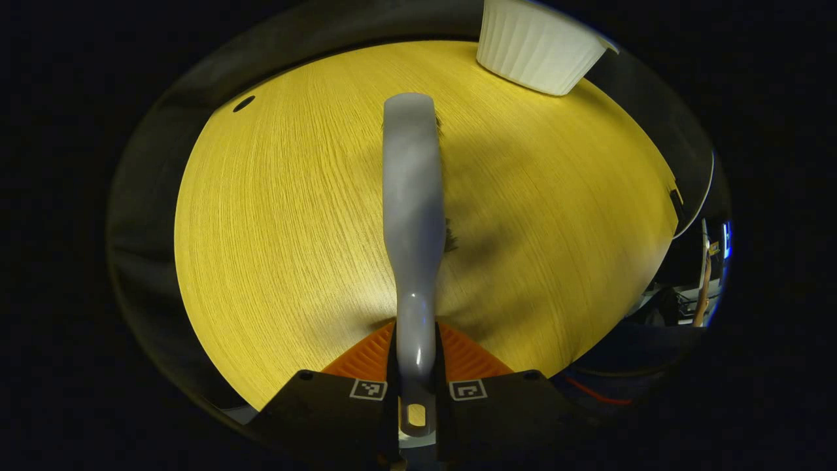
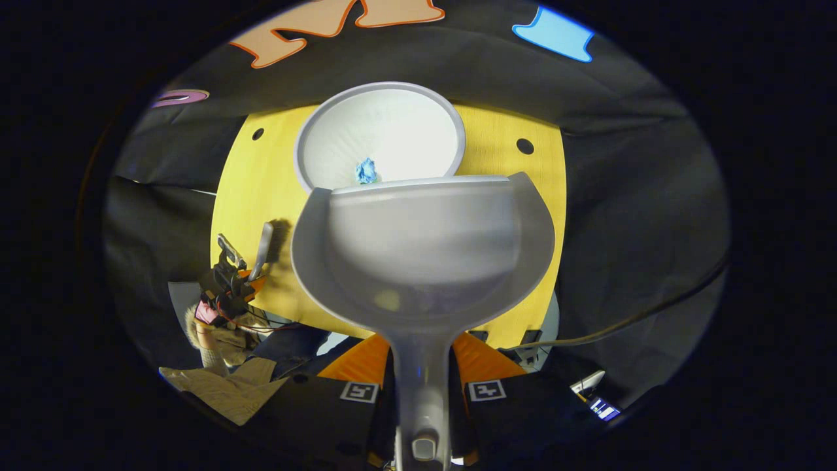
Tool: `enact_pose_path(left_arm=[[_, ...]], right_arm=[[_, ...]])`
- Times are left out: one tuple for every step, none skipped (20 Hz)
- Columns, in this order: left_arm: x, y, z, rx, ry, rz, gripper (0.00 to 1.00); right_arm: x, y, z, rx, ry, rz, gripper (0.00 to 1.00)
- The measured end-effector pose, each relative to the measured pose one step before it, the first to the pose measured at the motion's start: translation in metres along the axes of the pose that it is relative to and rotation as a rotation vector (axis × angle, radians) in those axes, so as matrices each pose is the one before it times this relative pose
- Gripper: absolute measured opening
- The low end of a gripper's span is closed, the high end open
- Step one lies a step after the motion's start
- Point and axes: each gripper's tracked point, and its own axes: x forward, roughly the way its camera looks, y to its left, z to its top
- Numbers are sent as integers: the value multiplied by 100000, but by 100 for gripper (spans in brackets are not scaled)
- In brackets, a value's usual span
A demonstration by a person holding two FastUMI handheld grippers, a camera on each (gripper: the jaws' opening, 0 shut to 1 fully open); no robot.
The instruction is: Pick up the small broom and dustpan from the desktop, sweep the trash into the dustpan with the broom, and then empty the trash into the garbage bin.
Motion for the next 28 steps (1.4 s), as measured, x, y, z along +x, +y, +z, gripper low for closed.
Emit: enact_pose_path(left_arm=[[-56,59,-59,266,103,280,20],[-9,-8,-7,71,101,207,20],[-38,30,-30,97,205,80,20],[-2,85,-17,249,169,234,20],[-2,39,44,323,318,64,20],[28,47,18,211,108,-32,20],[42,23,-36,121,74,106,20],[-19,-2,-10,-42,257,150,20],[-35,-5,87,66,234,184,20],[-40,37,58,98,133,276,20],[3,0,17,106,210,232,20],[3,25,-4,121,313,205,20],[9,76,-15,207,313,238,20],[-30,50,33,220,166,153,20],[-57,-2,25,156,365,173,20],[-7,31,41,131,344,196,20],[-37,-42,-10,42,586,20,20],[-12,61,80,263,203,204,20],[-56,59,-79,521,422,438,20],[-76,84,22,455,431,363,20],[-7,61,-40,397,285,326,20],[-70,40,32,351,154,263,20],[13,33,27,227,104,276,20],[-32,21,-15,335,281,305,20],[-45,43,56,125,73,148,20],[-13,18,93,-163,281,152,20],[-41,-28,-32,-64,130,185,20],[-40,26,24,-213,201,202,20]], right_arm=[[-106,-153,31,-320,-2896,368,35],[7,83,-180,-6,-2913,604,35],[-219,68,-167,325,-3170,1207,35],[-157,235,-334,471,-2755,1498,35],[-365,121,-561,407,-2579,1383,36],[-233,230,-805,1076,-2912,1079,36],[-409,322,-721,1173,-3194,1257,35],[-475,367,-800,1425,-3579,1422,31],[-571,275,-723,2020,-3290,1527,36],[-559,339,-933,1792,-2943,1486,36],[-467,232,-1022,1640,-2022,1230,36],[-420,136,-1353,1186,-1821,552,31],[-328,140,-1248,785,-1447,-1,31],[-24,80,-1232,1108,-1370,-372,31],[117,155,-1430,1161,-760,224,35],[138,369,-1716,1427,-526,378,36],[473,282,-1596,807,-107,187,36],[780,130,-1534,573,-574,-571,36],[1106,267,-1689,831,-228,-188,31],[1475,643,-1617,1460,63,649,36],[1710,611,-1487,2674,460,1661,36],[1860,688,-1531,2693,902,1564,36],[2236,534,-1178,3003,1130,1342,36],[2410,411,-699,2024,1315,768,36],[2160,233,-723,868,1165,544,36],[2144,138,-583,410,753,-467,32],[2178,-169,-623,-159,1114,-1539,36],[1640,90,-140,-2292,-203,-1975,35]])
